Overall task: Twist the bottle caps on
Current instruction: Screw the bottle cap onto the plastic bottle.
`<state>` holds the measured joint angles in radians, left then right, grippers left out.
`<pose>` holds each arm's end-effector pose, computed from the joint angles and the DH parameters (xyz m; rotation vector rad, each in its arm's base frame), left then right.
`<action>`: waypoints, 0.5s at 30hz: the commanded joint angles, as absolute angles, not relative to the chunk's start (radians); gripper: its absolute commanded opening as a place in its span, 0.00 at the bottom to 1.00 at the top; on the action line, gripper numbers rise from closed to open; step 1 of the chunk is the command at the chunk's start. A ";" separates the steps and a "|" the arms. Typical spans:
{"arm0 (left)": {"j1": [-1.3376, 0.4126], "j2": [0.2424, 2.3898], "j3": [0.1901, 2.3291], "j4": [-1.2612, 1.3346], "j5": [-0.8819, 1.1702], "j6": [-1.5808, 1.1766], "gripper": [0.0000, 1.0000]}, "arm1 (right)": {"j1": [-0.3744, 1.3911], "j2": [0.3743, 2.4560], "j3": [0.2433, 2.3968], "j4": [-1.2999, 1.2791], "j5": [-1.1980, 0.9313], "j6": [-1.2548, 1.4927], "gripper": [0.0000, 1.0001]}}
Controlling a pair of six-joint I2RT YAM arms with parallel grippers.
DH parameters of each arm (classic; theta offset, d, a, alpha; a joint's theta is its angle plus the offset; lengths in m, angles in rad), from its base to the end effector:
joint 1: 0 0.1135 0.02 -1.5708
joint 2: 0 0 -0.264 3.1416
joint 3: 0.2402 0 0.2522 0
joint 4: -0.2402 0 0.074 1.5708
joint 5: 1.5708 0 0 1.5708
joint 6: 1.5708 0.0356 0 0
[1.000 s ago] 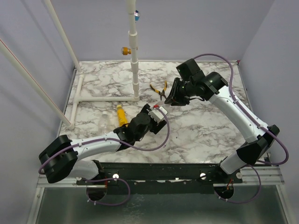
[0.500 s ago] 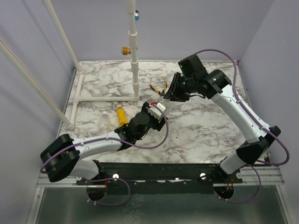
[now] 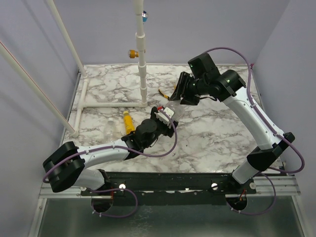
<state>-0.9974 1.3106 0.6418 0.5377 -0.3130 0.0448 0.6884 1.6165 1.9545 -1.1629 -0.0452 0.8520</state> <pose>0.1657 -0.2363 0.2497 0.6421 1.5907 -0.4448 0.2443 0.2030 0.4346 0.1851 2.5324 0.7329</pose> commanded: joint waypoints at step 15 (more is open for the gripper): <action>-1.013 1.240 0.612 0.662 -0.144 -0.015 0.00 | 0.702 1.489 1.831 -1.040 -0.005 0.812 0.75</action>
<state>-1.0004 1.2976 0.6193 0.5663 -0.2211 0.0105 0.6949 1.5398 1.8698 -1.1007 -0.0380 0.8360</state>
